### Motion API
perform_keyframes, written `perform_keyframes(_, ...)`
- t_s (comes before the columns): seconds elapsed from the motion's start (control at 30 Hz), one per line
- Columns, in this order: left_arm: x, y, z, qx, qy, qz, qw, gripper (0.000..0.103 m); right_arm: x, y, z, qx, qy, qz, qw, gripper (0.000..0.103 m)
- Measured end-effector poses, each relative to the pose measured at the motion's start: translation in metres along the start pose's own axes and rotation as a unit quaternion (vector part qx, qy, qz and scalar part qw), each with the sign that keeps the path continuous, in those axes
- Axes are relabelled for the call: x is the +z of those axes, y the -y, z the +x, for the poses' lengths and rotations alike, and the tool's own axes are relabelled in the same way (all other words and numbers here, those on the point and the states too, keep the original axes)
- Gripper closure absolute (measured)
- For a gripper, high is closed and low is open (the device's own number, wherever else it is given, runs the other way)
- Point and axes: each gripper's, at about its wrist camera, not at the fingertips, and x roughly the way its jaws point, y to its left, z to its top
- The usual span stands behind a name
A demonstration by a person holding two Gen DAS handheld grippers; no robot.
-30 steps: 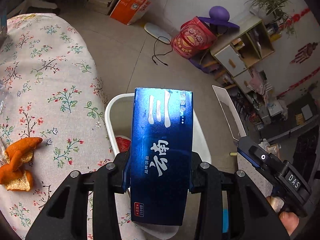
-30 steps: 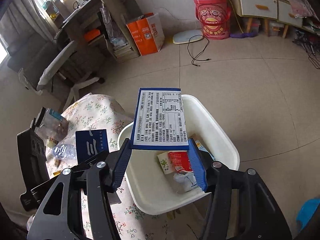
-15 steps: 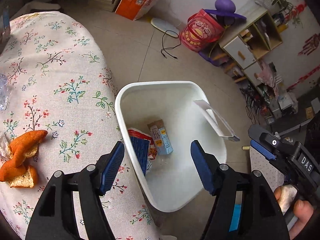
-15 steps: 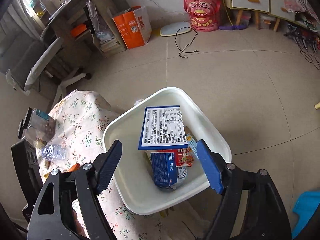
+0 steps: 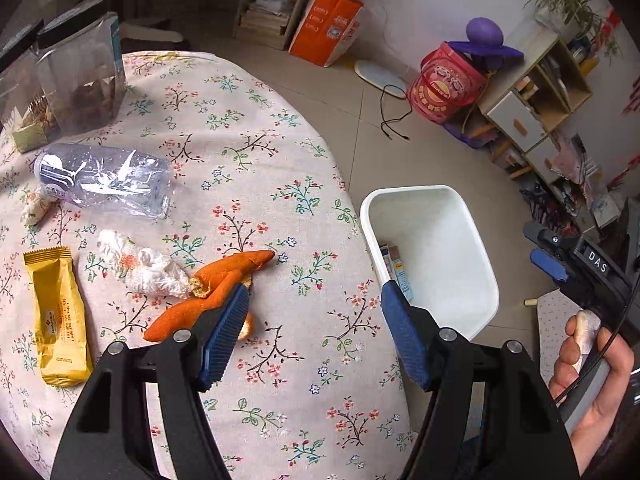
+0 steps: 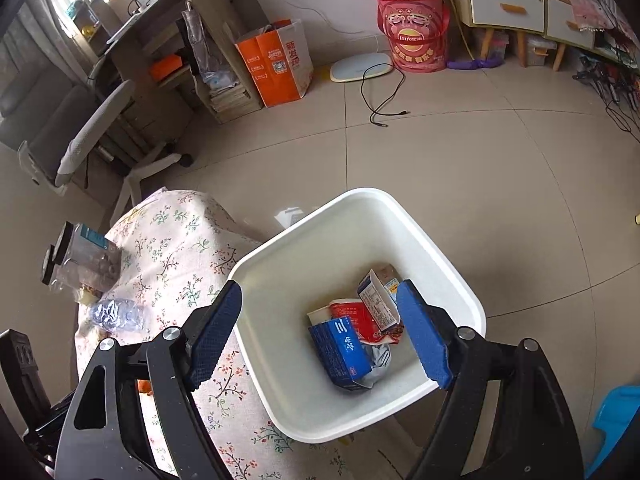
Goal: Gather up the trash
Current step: 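Grasp the yellow snack wrapper with the left tool while the right tool grasps orange peels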
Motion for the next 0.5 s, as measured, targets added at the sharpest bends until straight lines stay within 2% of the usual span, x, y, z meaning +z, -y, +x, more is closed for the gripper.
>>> perform_keyframes(0.3,-0.005,-0.102,-0.057,0.066,0.012,-0.053,0.9963,0.036,-0.002,-0.027,-0.001,0.010,0.010,-0.031,0.999,0.026)
perform_keyframes(0.4,-0.018,-0.138,-0.059,0.087,0.010,-0.067,0.9940,0.035,-0.007,-0.043,0.000,0.013,0.008,-0.058,0.998,0.026)
perform_keyframes(0.5,-0.036,-0.177,-0.047,0.092,-0.012,-0.121,0.9884,0.035,-0.015,-0.064,0.002,0.015,0.004,-0.096,0.995,0.026)
